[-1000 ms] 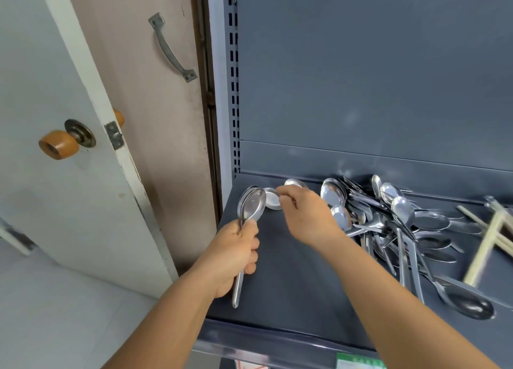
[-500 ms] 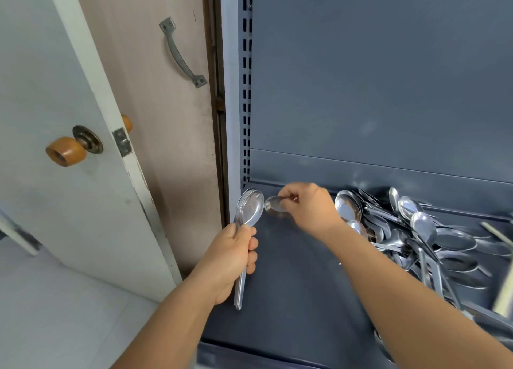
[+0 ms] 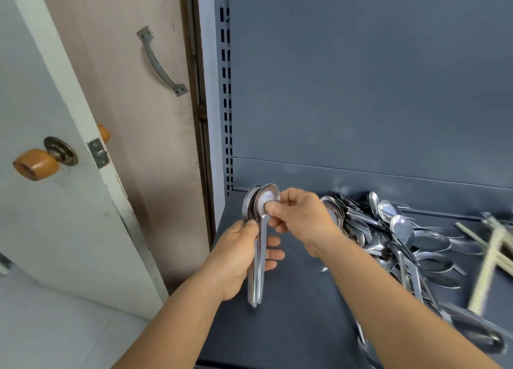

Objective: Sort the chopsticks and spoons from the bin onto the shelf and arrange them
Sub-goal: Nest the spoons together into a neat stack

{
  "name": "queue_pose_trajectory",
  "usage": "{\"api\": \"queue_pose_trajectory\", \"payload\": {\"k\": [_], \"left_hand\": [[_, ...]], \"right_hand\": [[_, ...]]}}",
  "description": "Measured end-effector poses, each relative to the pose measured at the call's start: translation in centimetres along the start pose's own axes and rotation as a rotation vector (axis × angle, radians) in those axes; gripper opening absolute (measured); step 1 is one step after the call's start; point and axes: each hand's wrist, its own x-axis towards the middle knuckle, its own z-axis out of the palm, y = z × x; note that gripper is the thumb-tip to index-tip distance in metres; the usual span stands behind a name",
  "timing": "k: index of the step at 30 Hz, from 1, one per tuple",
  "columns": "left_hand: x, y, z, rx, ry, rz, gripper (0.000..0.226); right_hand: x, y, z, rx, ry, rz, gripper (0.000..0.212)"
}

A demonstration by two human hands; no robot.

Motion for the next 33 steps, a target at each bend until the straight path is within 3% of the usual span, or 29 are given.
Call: {"api": "queue_pose_trajectory", "payload": {"k": [6,9,13,17,22,26,30,33], "left_hand": [[0.1,-0.4,0.5,0.045,0.011,-0.006,0.027],[0.2,-0.4,0.2,0.061,0.075,0.005,0.027],[0.2,-0.5,-0.2,0.078,0.103,-0.001,0.027],[0.1,-0.6,-0.2,0.079,0.105,-0.004,0.027],[0.3,-0.8,-0.4,0.075,0.123,0.000,0.026],[0.5,-0.8,-0.1,0.054,0.119,0.024,0.026],[0.6,-0.4,0.7,0.028,0.108,0.057,0.026],[0.8,0.1,1.2,0.036,0.100,0.076,0.027]], "right_hand": [[0.2,1.2,-0.1,-0.225,0.031,-0.027,0.019],[0.9,1.1,-1.4,-0.306,0.139,-0.073,0.018],[2.7,2.5,-2.4,-0.783,0.138,-0.124,0.043],[3.2,2.8,-2.6,-0.968,0.096,-0.119,0.035],[3.3,3.0,-3.2,-0.636,0.188,-0.155,0.009],[2.9,1.6,-4.1,-0.348,0.250,-0.212,0.009],[1.0,-0.9,-4.8,0.102,0.313,-0.257,0.012],[-0.4,-1.8,-4.9,0.258,0.286,-0.223,0.015]]}}
